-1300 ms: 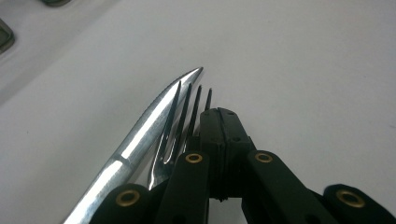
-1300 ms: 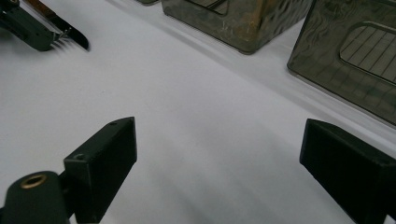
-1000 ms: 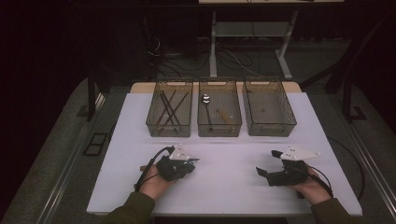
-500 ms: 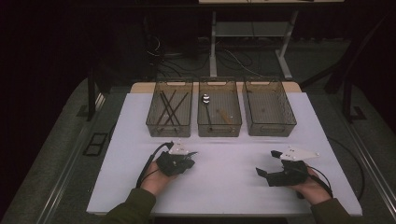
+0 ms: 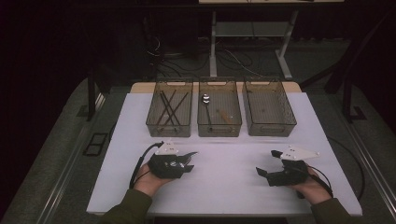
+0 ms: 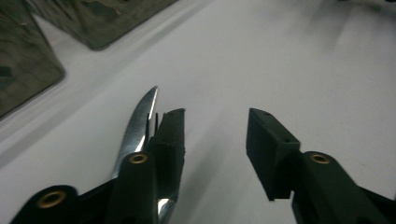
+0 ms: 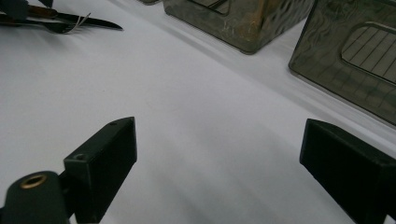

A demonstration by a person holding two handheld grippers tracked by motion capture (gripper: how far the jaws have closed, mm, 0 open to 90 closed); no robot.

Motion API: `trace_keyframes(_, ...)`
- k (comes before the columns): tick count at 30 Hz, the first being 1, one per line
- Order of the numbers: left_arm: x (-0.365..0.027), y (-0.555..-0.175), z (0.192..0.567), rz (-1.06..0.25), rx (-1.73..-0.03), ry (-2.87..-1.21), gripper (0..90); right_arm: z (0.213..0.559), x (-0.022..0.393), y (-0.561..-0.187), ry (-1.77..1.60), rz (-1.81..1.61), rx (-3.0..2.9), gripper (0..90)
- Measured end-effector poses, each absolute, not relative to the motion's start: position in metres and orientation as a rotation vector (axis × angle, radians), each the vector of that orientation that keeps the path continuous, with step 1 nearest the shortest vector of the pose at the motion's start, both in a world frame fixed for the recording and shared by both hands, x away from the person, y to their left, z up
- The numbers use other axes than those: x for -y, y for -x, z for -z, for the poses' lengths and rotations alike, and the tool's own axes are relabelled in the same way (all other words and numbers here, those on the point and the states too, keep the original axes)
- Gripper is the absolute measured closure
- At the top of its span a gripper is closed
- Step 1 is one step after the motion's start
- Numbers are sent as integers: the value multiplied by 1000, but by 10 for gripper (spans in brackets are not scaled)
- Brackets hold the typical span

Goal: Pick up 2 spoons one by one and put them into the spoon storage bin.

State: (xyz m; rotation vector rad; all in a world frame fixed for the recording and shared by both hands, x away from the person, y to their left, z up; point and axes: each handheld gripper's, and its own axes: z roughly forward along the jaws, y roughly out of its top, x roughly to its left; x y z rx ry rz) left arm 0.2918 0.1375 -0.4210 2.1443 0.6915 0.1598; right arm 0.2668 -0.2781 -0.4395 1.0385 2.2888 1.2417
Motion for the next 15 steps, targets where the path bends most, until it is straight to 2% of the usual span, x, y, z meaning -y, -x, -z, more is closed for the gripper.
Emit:
trace_keyframes(6, -162, -290, 417, -179, -740, -2117, 461, 439, 279, -266, -1046, -1241, -2282, 110)
trace_keyframes(15, -193, -283, 419, -213, -806, -2115, 488, 439, 279, -267, -1044, -1239, -2280, 110)
